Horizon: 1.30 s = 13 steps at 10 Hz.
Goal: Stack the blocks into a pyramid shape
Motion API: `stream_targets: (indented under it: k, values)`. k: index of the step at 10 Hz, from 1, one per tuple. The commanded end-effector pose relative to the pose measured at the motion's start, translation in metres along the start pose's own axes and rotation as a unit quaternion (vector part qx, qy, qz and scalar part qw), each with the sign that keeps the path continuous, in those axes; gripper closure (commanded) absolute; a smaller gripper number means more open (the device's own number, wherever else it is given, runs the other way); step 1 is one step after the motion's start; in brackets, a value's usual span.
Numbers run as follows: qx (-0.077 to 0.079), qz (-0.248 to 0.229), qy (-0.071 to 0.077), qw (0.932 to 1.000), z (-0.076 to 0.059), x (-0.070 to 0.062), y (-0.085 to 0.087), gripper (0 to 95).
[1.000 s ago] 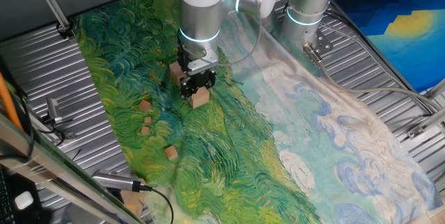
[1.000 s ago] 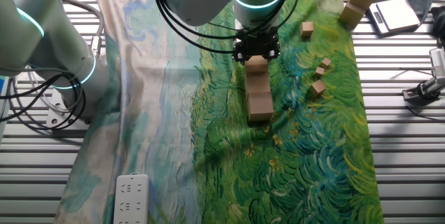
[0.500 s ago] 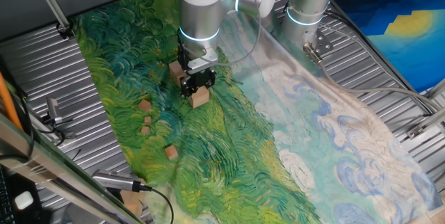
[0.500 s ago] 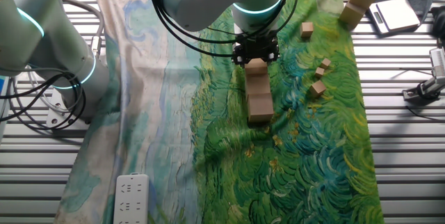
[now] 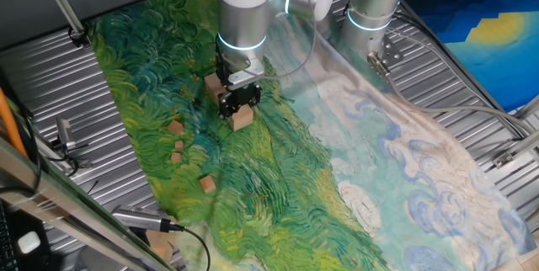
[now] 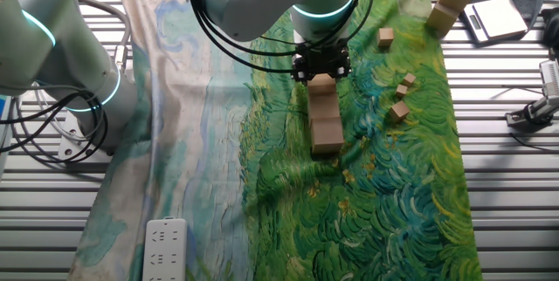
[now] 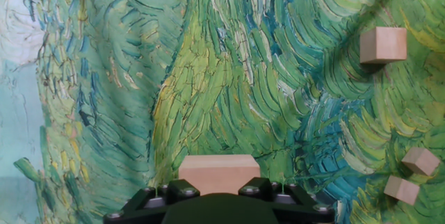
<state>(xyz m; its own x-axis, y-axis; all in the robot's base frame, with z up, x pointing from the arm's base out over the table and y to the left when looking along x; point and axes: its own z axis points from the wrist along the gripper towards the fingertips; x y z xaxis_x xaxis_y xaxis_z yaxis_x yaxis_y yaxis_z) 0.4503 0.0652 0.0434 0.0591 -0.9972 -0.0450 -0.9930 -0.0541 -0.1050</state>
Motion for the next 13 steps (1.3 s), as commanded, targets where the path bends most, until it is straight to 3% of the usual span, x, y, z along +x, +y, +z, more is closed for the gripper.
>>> stream_targets:
  k: [1, 10, 13]
  values:
    - [0.002, -0.002, 0.0, 1.0, 0.0002, 0.0006, -0.0001, 95.0]
    - [0.002, 0.002, 0.002, 1.0, -0.0001, 0.0007, 0.0, 95.0]
    - [-0.003, 0.024, 0.003, 0.9997, -0.0001, 0.0007, 0.0, 95.0]
